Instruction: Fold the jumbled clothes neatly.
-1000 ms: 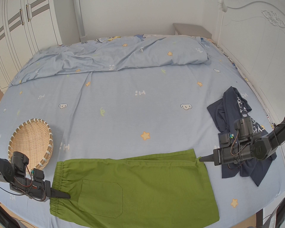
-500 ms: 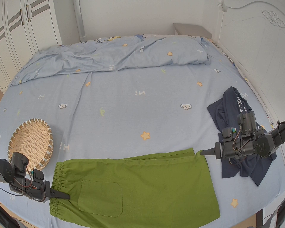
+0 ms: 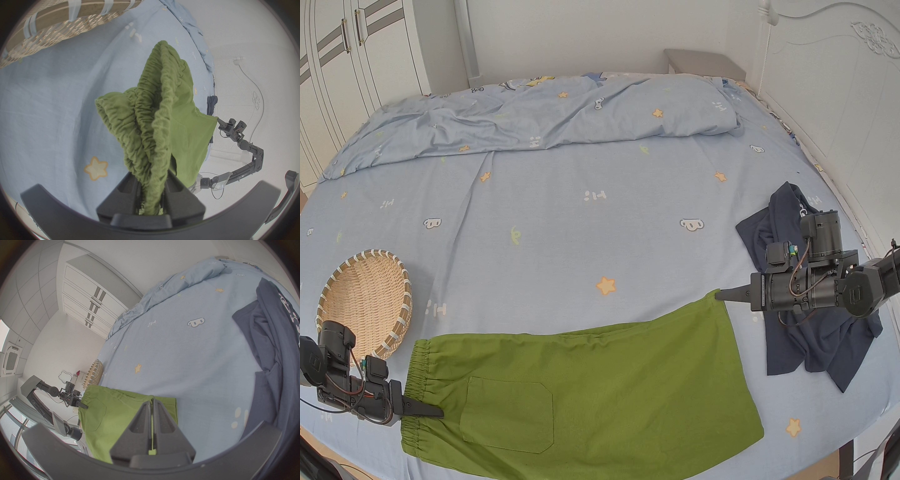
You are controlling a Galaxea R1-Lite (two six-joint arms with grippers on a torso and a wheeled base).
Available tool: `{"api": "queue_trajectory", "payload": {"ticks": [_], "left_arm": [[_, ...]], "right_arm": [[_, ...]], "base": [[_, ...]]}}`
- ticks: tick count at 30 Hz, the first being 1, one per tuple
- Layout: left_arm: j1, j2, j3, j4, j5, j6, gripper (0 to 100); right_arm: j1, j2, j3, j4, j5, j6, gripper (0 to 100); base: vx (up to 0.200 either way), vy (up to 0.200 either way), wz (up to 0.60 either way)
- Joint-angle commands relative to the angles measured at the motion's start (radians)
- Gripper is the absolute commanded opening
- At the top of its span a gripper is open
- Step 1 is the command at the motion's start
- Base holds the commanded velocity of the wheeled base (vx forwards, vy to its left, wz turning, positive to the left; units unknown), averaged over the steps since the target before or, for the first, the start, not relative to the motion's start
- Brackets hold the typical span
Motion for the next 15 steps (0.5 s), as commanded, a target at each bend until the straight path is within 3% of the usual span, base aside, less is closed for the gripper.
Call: {"api": "queue_trajectory", "payload": {"ticks": [1, 13, 14, 15], "left_arm": [[0.006, -0.001, 0.0, -0.001, 0.0, 0.0, 0], [0.004, -0.003, 0.0, 0.001, 0.0, 0.002, 0], [0.004, -0.007, 0.0, 0.003, 0.0, 0.002, 0], [0.004, -0.009, 0.0, 0.003, 0.0, 0.002, 0]], "right_arm": [[0.003, 0.036, -0.024, -0.001, -0.001, 0.005, 0], [-0.006, 0.122, -0.043, 0.001, -0.004, 0.013, 0], [-0.007, 0.122, -0.043, 0.006, -0.004, 0.013, 100], [-0.007, 0.121, -0.043, 0.006, -0.004, 0.013, 100]], "base": [[0.0, 0.0, 0.0], [0.0, 0.0, 0.0], [0.0, 0.0, 0.0], [0.0, 0.0, 0.0]]}}
